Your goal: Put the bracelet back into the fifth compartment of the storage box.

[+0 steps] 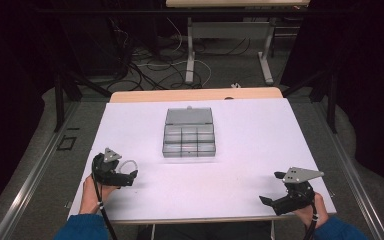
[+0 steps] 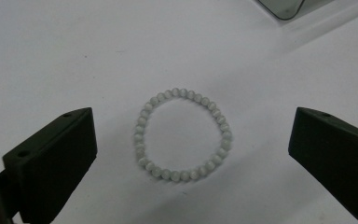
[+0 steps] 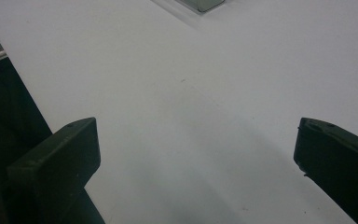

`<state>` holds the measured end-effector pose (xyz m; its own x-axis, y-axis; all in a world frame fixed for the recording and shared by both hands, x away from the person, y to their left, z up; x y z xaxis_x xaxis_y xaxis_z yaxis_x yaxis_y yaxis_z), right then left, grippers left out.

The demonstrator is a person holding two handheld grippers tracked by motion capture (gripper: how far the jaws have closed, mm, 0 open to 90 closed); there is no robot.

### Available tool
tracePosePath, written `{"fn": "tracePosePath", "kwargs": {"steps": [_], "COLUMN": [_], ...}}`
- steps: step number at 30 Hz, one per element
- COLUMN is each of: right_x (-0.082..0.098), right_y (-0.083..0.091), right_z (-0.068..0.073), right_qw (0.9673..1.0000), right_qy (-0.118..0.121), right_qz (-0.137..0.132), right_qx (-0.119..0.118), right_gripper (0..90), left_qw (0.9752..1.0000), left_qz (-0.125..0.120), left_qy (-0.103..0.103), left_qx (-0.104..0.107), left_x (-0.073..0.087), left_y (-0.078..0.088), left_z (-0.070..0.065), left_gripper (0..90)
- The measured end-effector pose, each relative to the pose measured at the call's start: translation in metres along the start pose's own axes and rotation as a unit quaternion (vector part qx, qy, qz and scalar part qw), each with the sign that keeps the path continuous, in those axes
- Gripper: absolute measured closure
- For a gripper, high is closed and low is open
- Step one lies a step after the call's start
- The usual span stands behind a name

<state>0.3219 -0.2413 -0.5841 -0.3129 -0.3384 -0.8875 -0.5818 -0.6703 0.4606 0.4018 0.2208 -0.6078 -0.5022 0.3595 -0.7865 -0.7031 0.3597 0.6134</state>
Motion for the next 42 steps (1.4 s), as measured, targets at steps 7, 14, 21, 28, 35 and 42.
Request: {"fn": "tracePosePath", "kwargs": {"steps": [7, 14, 21, 28, 35, 42], "right_x": [0.001, 0.001, 0.002, 0.002, 0.002, 0.003], "right_y": [0.0, 0.0, 0.0, 0.0, -0.001, -0.001], "right_z": [0.0, -0.001, 0.0, 0.0, 0.0, 0.0], "right_qw": [1.0, 1.0, 1.0, 1.0, 1.0, 0.9999], "right_qy": [-0.001, 0.001, -0.001, -0.002, 0.0, -0.005], "right_qz": [0.004, 0.002, 0.007, 0.007, 0.005, 0.011], "right_qx": [-0.003, 0.002, 0.003, 0.003, 0.0, 0.001], "right_gripper": [0.2, 0.4, 0.9, 0.9, 0.9, 1.0], "left_qw": [0.9998, 0.9991, 0.9982, 0.9978, 0.9983, 0.9982], "left_qz": [0.013, 0.027, 0.04, 0.045, 0.045, 0.044], "left_qy": [0.006, 0.009, 0.006, 0.019, -0.006, 0.0], "left_qx": [0.011, 0.031, 0.044, 0.045, 0.037, 0.04], "left_x": [0.004, 0.009, 0.012, 0.015, 0.015, 0.014], "left_y": [-0.006, -0.01, -0.012, -0.013, -0.014, -0.015], "left_z": [-0.001, -0.009, -0.015, -0.015, -0.018, -0.02], "left_gripper": [19.0, 39.7, 55.2, 70.4, 79.0, 84.1]}}
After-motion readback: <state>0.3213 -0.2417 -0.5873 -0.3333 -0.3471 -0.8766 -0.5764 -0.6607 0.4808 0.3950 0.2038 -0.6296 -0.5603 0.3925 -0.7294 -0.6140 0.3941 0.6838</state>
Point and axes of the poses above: each handheld gripper's, and its own axes: y roughly backward along the jaws, x roughly out of its underside, z roughly to its left, the point moved 10 cm from there along -y, roughly forward along the jaws, and after that the axes turned 10 degrees about -z, right-handed, at the moved point
